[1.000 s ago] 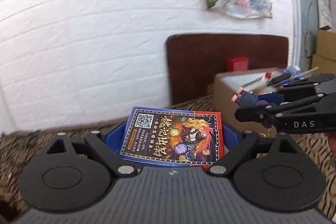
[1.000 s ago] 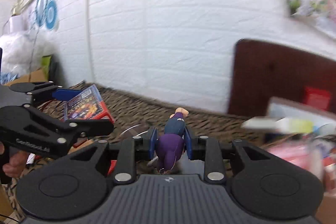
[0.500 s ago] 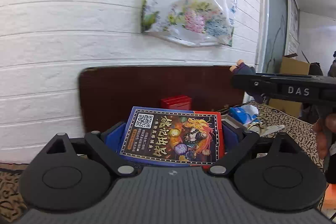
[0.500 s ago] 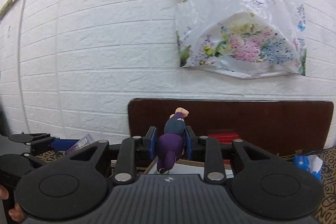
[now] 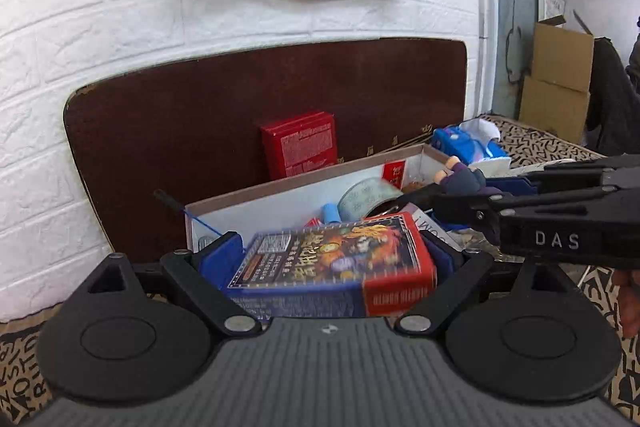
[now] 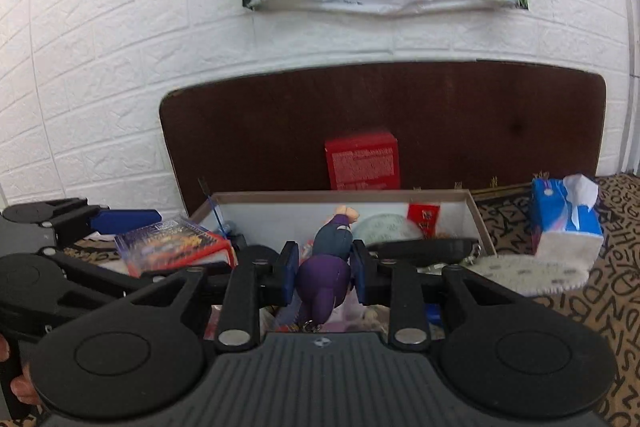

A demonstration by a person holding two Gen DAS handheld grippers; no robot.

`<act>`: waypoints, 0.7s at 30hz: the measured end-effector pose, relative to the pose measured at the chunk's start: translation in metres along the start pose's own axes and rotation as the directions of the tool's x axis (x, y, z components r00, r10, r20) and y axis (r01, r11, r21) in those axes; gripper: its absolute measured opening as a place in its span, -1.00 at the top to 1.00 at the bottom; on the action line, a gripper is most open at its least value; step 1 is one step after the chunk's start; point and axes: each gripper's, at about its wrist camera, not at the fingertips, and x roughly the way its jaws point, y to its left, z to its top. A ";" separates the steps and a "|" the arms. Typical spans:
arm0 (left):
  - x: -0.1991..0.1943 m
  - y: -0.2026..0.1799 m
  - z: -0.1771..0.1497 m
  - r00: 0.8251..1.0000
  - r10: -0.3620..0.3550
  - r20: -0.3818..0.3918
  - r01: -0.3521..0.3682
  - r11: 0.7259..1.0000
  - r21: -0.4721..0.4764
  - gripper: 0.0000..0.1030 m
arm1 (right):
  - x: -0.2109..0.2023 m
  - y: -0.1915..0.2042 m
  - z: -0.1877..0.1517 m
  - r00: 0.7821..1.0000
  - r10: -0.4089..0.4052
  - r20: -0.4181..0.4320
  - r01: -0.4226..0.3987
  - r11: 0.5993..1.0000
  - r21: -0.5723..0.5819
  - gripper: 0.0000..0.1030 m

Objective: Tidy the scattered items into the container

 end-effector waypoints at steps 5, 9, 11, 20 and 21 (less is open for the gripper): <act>0.003 0.001 0.001 0.997 0.065 -0.037 -0.065 0.998 0.016 -0.88 | 0.005 0.000 -0.004 1.000 -0.010 -0.029 0.010 1.000 0.014 0.31; -0.003 0.010 -0.001 0.995 0.077 -0.069 -0.079 0.997 -0.026 -1.00 | -0.001 0.000 -0.005 0.998 -0.068 -0.014 0.068 0.998 0.014 -0.23; -0.010 0.012 -0.001 0.993 0.098 -0.071 -0.100 0.995 -0.024 -1.00 | -0.010 -0.002 -0.005 0.999 -0.052 0.014 0.051 0.998 0.041 -0.48; -0.079 0.026 -0.012 0.992 0.125 -0.007 -0.125 0.991 -0.047 -1.00 | -0.060 0.055 -0.017 0.990 0.048 0.136 -0.059 0.995 0.084 -0.83; -0.088 0.031 -0.016 0.992 0.129 -0.004 -0.130 0.990 -0.048 -1.00 | -0.064 0.063 -0.020 0.988 0.054 0.142 -0.066 0.994 0.088 -0.83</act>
